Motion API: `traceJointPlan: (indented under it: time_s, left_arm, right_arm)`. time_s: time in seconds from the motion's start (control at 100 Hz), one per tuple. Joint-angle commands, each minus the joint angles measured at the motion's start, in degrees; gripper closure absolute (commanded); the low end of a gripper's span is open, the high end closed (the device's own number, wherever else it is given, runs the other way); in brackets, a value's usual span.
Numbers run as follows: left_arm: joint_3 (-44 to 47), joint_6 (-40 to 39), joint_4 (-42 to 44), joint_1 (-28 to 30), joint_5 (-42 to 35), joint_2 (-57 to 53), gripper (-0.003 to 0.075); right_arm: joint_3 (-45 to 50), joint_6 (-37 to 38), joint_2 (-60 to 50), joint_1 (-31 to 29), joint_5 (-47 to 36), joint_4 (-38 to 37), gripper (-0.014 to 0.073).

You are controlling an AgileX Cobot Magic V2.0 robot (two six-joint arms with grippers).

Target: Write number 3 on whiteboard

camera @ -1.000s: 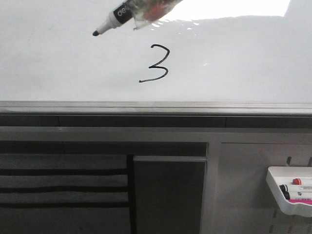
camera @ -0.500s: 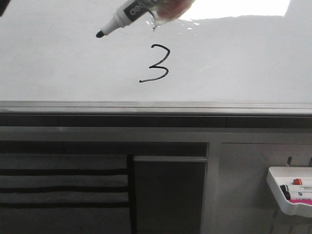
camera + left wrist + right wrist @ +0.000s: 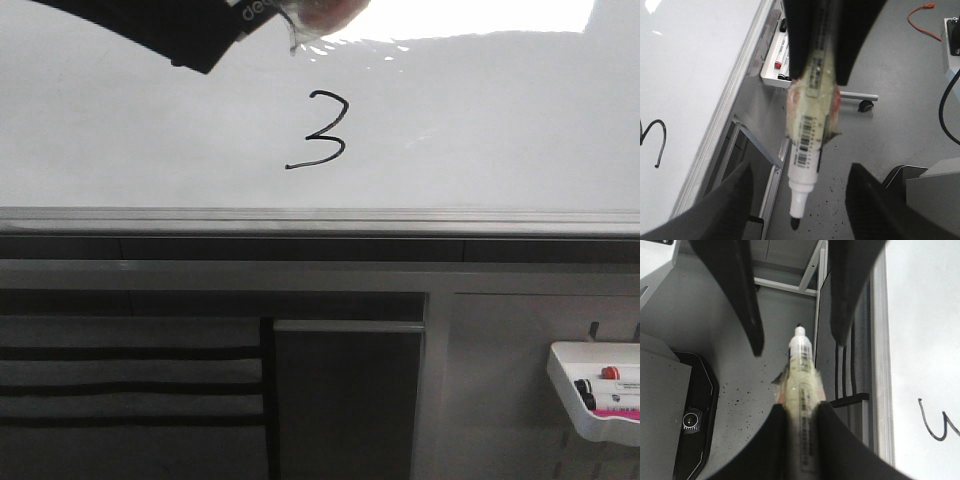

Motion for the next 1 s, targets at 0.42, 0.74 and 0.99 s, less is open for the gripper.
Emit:
traceJointPlan:
  time_s: [0.42, 0.74, 0.99]
  left_arm:
    - [-3.3, 0.2, -2.9, -1.2, -1.5, 1.7, 0.0538]
    - [-3.3, 0.2, -2.9, -1.2, -1.2, 1.7, 0.0717]
    - [-3.3, 0.2, -2.0, -1.2, -1.4, 1.7, 0.0741]
  right_arm:
    - [-1.3, -0.8, -1.4, 0.1, -2.5, 2.0, 0.0575]
    - [-1.3, -0.8, -1.2, 0.1, -1.8, 2.3, 0.0575]
    - [-1.3, 5.3, -1.1, -0.3, -3.2, 1.5, 0.0353]
